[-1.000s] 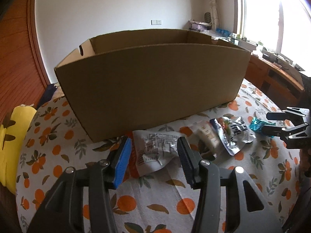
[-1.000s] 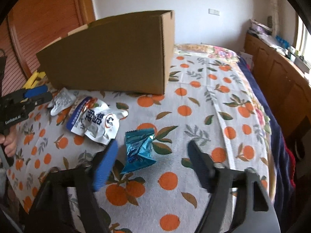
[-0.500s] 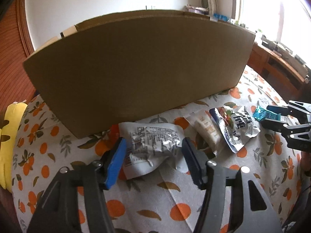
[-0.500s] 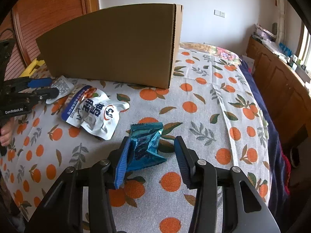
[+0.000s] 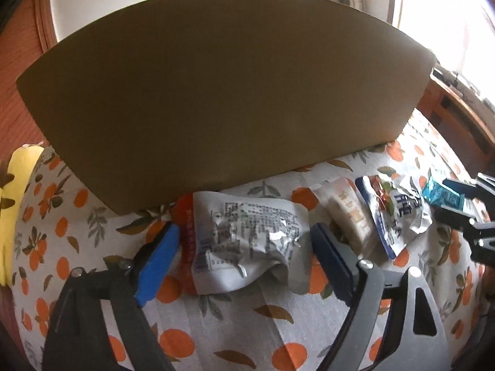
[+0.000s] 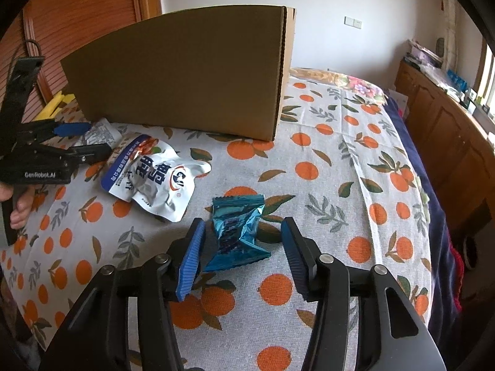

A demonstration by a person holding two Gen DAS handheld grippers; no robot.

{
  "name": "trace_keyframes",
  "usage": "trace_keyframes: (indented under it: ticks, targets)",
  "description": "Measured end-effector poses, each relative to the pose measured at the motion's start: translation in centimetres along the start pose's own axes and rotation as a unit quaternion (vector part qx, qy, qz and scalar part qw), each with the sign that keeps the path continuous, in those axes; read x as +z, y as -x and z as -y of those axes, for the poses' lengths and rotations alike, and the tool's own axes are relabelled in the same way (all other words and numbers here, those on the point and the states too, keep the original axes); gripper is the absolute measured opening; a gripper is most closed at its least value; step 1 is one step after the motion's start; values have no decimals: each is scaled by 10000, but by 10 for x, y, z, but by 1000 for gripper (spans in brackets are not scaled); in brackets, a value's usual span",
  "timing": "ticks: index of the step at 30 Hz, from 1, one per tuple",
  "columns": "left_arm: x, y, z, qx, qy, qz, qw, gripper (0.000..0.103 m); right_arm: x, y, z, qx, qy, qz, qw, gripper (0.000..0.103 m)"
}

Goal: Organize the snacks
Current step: 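Close the left tool on the white printed bag while the right tool grasps the teal candy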

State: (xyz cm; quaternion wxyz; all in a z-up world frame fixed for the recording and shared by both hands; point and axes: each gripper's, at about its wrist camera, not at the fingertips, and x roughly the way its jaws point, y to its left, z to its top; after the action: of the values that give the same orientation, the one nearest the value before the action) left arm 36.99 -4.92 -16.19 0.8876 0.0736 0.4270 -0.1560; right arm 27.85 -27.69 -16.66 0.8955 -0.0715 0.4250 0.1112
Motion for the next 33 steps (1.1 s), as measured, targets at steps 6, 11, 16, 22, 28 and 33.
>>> trace_keyframes:
  ticks: [6, 11, 16, 22, 28, 33]
  targets:
    - [0, -2, -1, 17, -17, 3, 10000, 88, 0, 1, 0, 85, 5, 15, 10000, 54]
    - [0, -5, 1, 23, 0, -11, 10000, 91, 0, 0, -1, 104, 64, -3, 9999, 55]
    - [7, -14, 5, 65, 55, -52, 10000, 97, 0, 0, -2, 140, 76, 4, 9999, 55]
    - [13, -18, 12, 99, 89, -66, 9999, 99, 0, 0, -1, 161, 86, 4, 9998, 56]
    - [16, -20, 12, 94, 78, -69, 9999, 99, 0, 0, 0, 187, 68, 2, 9998, 56]
    - [2, -4, 9, -15, -23, 33, 10000, 83, 0, 0, 0, 200, 59, 4, 9998, 56]
